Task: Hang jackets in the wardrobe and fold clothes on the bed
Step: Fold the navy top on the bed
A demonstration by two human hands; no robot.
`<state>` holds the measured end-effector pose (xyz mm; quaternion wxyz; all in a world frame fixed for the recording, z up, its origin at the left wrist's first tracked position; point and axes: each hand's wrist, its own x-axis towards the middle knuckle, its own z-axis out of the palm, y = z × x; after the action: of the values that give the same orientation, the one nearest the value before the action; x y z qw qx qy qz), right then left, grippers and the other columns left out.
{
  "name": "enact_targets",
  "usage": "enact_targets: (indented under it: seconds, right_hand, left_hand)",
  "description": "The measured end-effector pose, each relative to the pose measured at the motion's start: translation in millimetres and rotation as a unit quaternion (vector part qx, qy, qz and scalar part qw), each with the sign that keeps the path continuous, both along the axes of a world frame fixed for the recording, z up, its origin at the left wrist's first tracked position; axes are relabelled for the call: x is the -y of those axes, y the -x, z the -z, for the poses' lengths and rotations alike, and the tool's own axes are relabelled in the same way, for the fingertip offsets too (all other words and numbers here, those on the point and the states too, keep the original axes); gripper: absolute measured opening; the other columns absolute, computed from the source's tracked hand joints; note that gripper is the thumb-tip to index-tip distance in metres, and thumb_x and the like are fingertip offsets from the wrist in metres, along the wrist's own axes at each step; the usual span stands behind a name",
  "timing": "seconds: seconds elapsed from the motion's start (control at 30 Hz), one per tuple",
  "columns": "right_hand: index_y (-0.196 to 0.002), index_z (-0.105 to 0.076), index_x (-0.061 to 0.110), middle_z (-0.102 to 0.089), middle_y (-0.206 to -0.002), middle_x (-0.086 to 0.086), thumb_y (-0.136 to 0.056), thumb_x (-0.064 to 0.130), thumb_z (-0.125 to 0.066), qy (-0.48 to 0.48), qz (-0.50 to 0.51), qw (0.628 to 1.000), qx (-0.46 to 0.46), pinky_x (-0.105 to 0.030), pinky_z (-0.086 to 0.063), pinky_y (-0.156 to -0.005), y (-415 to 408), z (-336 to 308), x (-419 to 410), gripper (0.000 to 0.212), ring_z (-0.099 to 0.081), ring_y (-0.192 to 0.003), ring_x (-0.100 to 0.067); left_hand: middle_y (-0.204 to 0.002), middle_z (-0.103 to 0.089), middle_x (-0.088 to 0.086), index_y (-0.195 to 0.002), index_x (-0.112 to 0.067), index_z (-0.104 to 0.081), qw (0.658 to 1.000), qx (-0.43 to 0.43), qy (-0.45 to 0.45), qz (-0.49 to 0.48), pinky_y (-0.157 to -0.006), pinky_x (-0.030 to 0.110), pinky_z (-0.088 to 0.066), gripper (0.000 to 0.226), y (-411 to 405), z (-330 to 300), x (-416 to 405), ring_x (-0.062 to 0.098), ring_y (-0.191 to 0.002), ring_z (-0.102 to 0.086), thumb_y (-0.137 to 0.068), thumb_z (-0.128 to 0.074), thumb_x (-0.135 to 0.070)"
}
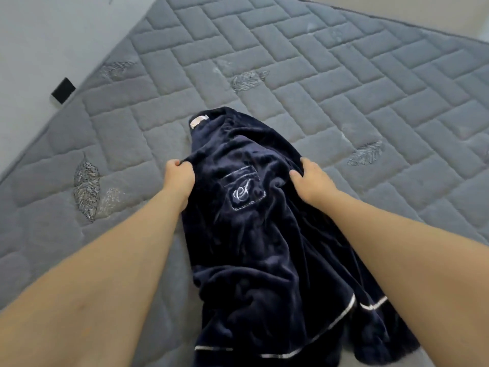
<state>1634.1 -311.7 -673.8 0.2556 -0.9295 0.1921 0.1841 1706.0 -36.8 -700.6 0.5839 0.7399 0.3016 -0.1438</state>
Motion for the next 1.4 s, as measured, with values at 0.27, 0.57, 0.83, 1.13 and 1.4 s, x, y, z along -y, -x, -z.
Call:
enact_targets:
  seconds: [0.27,0.57,0.83,1.13,1.4]
  right_hand:
    - [-0.148,-0.029,0.013,-0.053,-0.135,-0.017,-0.080,0.035,-0.073,-0.121,0.195,0.972,-0.051,-0.052,-0.048,-0.098,-55,35,-4,0.083,-0.055,-0.119,-0.037]
    - [-0.105,-0.068,0.021,-0.076,-0.089,0.001,-0.087,0.014,-0.068,-0.369,0.191,0.905,0.087,-0.027,-0.056,-0.061,3,-25,41,0.019,-0.073,-0.077,-0.016]
    - [-0.087,-0.070,0.014,-0.073,-0.075,-0.004,-0.084,-0.001,-0.054,-0.365,0.238,0.887,0.154,-0.028,-0.053,-0.055,107,-223,157,0.023,-0.068,-0.064,-0.021]
    - [-0.093,-0.076,0.019,-0.076,-0.093,-0.004,-0.062,0.043,-0.076,-0.306,0.044,0.951,-0.021,-0.034,-0.055,-0.075,251,-504,242,0.040,-0.073,-0.085,-0.025]
    - [-0.086,-0.055,0.025,-0.057,-0.077,0.006,-0.096,0.028,-0.045,0.002,0.143,0.925,0.353,-0.031,-0.036,-0.054,348,-580,276,0.015,-0.055,-0.073,-0.019]
  left_hand:
    - [-0.114,-0.069,0.009,-0.124,-0.017,-0.057,0.970,-0.072,0.087,0.215,-0.087,0.039,-0.052,0.044,-32,5,-2,0.027,-0.099,-0.066,-0.083,-0.066,-0.030]
    - [-0.135,-0.040,-0.002,-0.077,-0.017,-0.072,0.933,0.158,-0.077,0.313,-0.105,0.029,-0.035,0.007,44,-62,65,0.015,-0.130,-0.036,-0.071,-0.074,-0.020]
    - [-0.058,-0.041,0.003,-0.065,0.005,-0.043,0.933,0.191,0.040,0.302,-0.055,0.033,-0.032,0.027,151,-242,186,0.015,-0.054,-0.039,-0.072,-0.061,-0.013]
    - [-0.097,-0.063,0.008,-0.136,-0.029,-0.030,0.792,0.450,-0.267,0.314,-0.068,0.042,-0.049,0.066,255,-501,266,0.032,-0.083,-0.060,-0.080,-0.056,-0.008]
    - [-0.093,-0.075,-0.005,-0.095,-0.027,-0.072,0.868,0.300,-0.135,0.372,-0.079,0.034,-0.054,0.029,301,-574,244,0.014,-0.088,-0.070,-0.069,-0.085,-0.034]
